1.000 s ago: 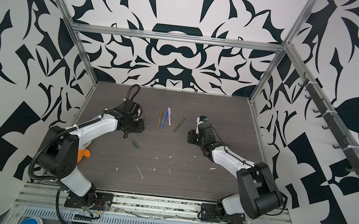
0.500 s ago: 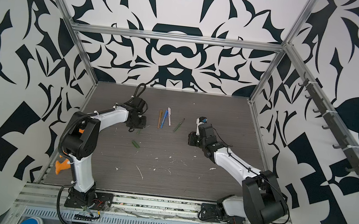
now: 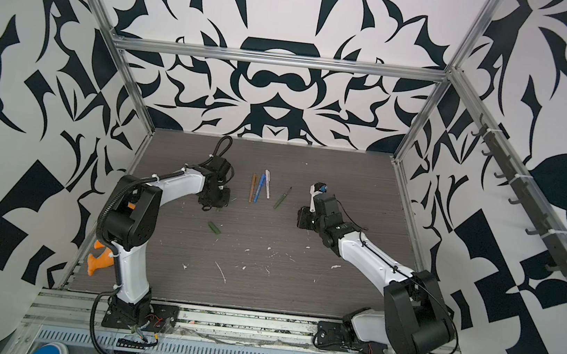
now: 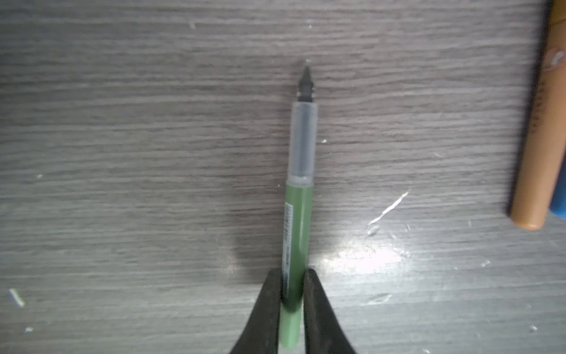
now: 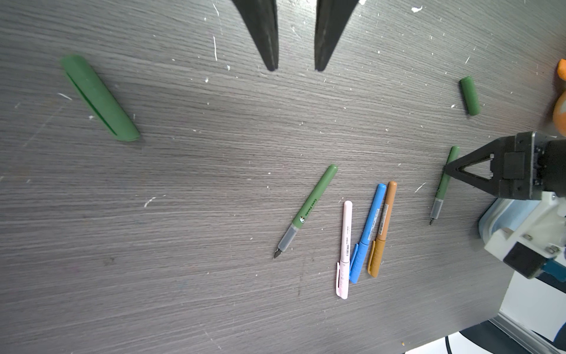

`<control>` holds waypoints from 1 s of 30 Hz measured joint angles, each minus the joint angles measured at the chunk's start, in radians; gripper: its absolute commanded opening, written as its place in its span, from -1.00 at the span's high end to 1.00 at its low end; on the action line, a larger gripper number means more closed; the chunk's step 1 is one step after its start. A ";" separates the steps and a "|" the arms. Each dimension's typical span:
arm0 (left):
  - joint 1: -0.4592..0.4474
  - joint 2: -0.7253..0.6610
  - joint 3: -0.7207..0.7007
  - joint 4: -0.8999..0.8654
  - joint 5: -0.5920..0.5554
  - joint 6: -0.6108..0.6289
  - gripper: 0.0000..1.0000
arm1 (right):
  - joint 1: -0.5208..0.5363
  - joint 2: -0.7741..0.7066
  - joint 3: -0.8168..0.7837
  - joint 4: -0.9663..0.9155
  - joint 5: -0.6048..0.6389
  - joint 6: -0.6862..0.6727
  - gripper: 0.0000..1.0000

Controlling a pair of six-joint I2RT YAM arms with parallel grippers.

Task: Insert pens into pen caps
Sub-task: Pick up a pen from the center of the table.

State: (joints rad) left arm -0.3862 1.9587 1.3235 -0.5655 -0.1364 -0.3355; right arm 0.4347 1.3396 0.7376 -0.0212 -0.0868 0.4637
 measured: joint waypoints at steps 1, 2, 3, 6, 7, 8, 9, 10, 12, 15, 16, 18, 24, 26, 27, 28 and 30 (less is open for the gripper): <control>0.000 0.000 0.000 -0.001 0.000 0.003 0.65 | 0.000 0.000 0.000 0.000 -0.001 0.001 0.52; 0.000 0.001 0.000 -0.001 -0.001 0.005 0.64 | 0.000 0.000 0.000 0.000 -0.002 0.001 0.51; 0.000 0.003 0.000 -0.002 -0.002 0.008 0.63 | 0.000 0.000 0.000 0.000 -0.003 0.002 0.51; 0.000 0.007 0.000 -0.003 -0.003 0.015 0.62 | 0.000 -0.002 0.000 -0.001 -0.004 0.004 0.52; 0.000 0.007 0.000 -0.003 -0.003 0.019 0.60 | 0.000 -0.004 0.000 -0.001 -0.004 0.005 0.52; 0.000 0.007 0.000 -0.003 -0.002 0.021 0.59 | 0.000 -0.008 0.000 -0.002 -0.005 0.005 0.52; 0.000 0.007 0.000 -0.004 -0.002 0.023 0.59 | 0.000 -0.013 0.000 -0.003 -0.005 0.005 0.52; 0.000 0.007 0.000 -0.004 -0.002 0.026 0.58 | 0.000 -0.019 0.000 -0.005 -0.006 0.006 0.52; 0.000 0.007 0.000 -0.004 -0.002 0.035 0.63 | 0.001 -0.031 0.000 -0.005 -0.006 0.006 0.52; -0.002 0.007 0.000 -0.008 -0.007 0.049 0.74 | 0.003 -0.048 0.000 -0.006 -0.006 0.009 0.52; -0.002 0.007 0.000 -0.008 -0.008 0.051 0.76 | 0.004 -0.052 0.000 -0.006 -0.006 0.010 0.52; -0.002 0.007 0.000 -0.008 -0.010 0.055 0.79 | 0.006 -0.059 0.000 -0.006 -0.006 0.013 0.52; -0.009 -0.008 -0.017 0.001 -0.008 0.056 0.84 | 0.016 -0.074 0.000 -0.026 -0.006 0.024 0.52; -0.014 -0.033 -0.045 0.005 -0.001 0.057 0.84 | 0.021 -0.079 0.000 -0.032 -0.006 0.027 0.52; -0.018 -0.055 -0.066 0.013 0.003 0.059 0.85 | 0.026 -0.081 0.001 -0.035 -0.006 0.027 0.52; -0.021 -0.076 -0.085 0.022 0.007 0.061 0.86 | 0.029 -0.082 0.002 -0.036 -0.006 0.028 0.52; -0.033 -0.137 -0.125 0.050 0.028 0.068 0.87 | 0.041 -0.082 0.009 -0.040 -0.006 0.031 0.52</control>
State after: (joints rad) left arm -0.4191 1.8221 1.1988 -0.5156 -0.1081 -0.2672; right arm 0.4755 1.2575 0.7467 -0.0612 -0.0933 0.4942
